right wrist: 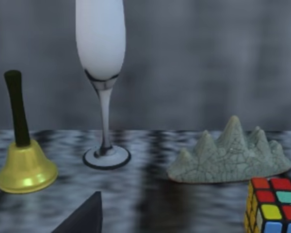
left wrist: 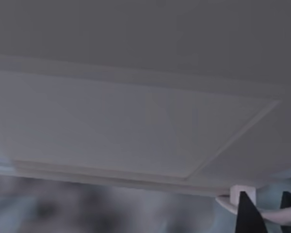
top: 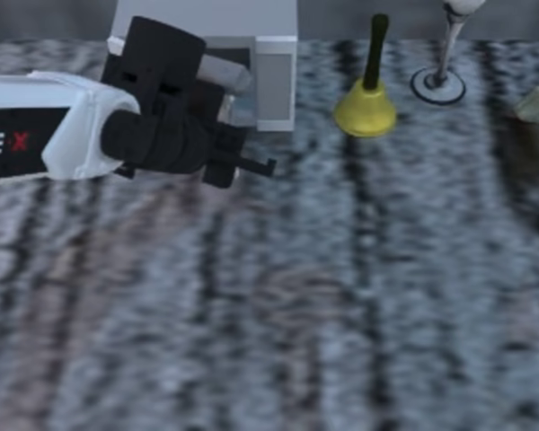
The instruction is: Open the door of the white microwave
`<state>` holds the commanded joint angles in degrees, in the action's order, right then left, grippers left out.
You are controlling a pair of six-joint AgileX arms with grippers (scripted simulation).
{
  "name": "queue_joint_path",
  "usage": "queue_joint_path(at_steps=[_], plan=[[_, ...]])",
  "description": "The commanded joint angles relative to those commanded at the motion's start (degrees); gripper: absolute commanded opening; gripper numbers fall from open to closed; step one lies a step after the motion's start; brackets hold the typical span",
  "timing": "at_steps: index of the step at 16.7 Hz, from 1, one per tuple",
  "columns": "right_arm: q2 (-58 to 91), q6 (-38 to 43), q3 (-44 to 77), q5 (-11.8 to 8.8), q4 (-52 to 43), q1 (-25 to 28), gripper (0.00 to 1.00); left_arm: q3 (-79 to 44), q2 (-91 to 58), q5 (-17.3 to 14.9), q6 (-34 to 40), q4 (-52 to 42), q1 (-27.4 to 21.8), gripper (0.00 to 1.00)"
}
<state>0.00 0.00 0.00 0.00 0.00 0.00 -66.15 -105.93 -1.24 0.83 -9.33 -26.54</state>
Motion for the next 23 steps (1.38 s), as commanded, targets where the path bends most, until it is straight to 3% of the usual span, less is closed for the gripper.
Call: queue_joint_path(at_steps=[4,13,23], plan=[[0.0,0.0,0.0,0.0,0.0,0.0,1.0,0.0,0.0,0.0,0.0,0.0,0.0,0.0],[0.0,0.0,0.0,0.0,0.0,0.0,1.0,2.0,1.6,-3.2,-3.7,0.2,1.5,0.0],[0.0,0.0,0.0,0.0,0.0,0.0,1.0,2.0,1.6,-3.2,-3.7,0.2,1.5,0.0]])
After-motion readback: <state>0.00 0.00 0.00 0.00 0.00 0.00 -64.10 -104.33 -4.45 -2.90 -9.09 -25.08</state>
